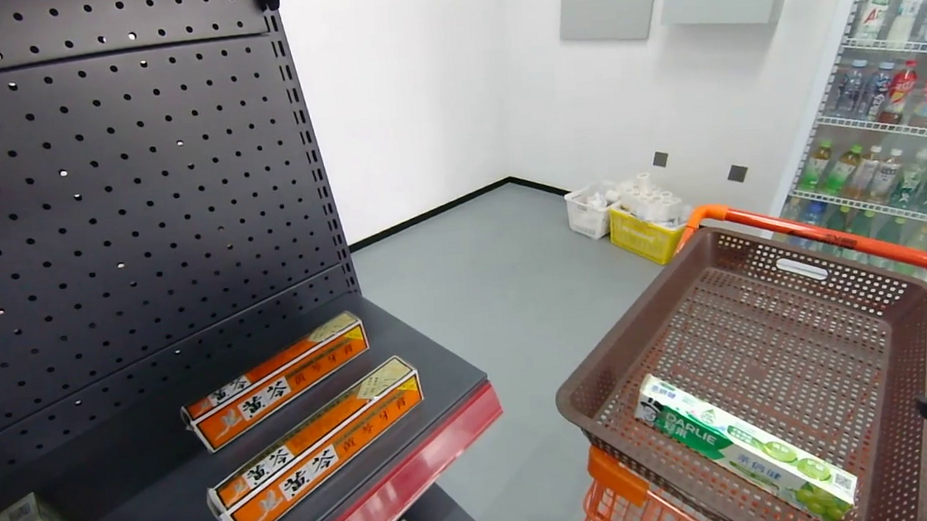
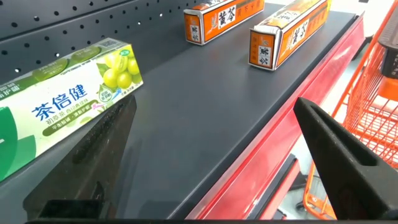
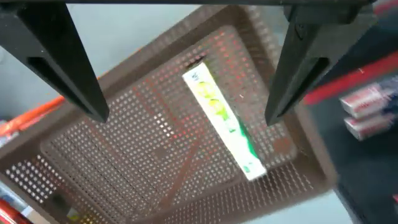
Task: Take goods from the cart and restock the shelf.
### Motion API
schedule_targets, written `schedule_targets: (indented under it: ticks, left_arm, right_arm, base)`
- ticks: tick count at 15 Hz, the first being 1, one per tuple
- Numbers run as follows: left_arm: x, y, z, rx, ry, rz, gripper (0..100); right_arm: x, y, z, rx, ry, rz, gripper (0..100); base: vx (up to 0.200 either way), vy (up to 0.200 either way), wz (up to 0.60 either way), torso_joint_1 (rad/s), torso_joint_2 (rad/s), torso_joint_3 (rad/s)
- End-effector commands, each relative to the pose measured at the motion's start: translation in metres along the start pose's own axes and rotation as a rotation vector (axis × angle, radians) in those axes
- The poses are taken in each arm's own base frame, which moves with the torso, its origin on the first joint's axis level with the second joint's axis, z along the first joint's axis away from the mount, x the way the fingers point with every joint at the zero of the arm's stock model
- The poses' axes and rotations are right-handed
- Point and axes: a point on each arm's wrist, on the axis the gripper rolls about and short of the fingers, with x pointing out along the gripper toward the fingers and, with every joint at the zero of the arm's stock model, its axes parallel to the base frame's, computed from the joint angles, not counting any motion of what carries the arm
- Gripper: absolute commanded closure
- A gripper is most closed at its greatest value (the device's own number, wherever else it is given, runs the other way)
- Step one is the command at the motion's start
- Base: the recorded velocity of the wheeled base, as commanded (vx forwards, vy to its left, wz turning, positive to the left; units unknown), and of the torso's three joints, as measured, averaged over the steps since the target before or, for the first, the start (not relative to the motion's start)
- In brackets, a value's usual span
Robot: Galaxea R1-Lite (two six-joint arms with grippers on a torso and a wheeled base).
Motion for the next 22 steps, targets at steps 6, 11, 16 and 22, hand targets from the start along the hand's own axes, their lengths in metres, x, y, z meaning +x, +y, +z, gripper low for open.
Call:
schedule_targets:
  ticks: [6, 11, 16, 22]
  left_arm:
    - [0.000, 0.000, 0.000, 0.000, 0.000, 0.001, 0]
    - [0.000, 0.000, 0.000, 0.000, 0.000, 0.001, 0]
    - [0.000, 0.000, 0.000, 0.000, 0.000, -0.001, 0]
    - [0.000, 0.000, 0.000, 0.000, 0.000, 0.001, 0]
  right_arm:
    - [0.129, -0.013, -0.002, -0.234, 0.231, 0.307, 0]
    - [0.167, -0.010, -0.013, -0.296, 0.289, 0.376, 0]
    - [0.194, -0.010, -0.020, -0.326, 0.308, 0.395, 0]
    - [0.214, 0.008, -0.026, -0.372, 0.319, 0.461, 0]
  base:
    - [0.000, 0.000, 0.00, 0.000, 0.00, 0.000]
    - [0.000, 0.000, 0.00, 0.000, 0.00, 0.000]
    - [0.000, 0.000, 0.00, 0.000, 0.00, 0.000]
    - [0.000, 0.000, 0.00, 0.000, 0.00, 0.000]
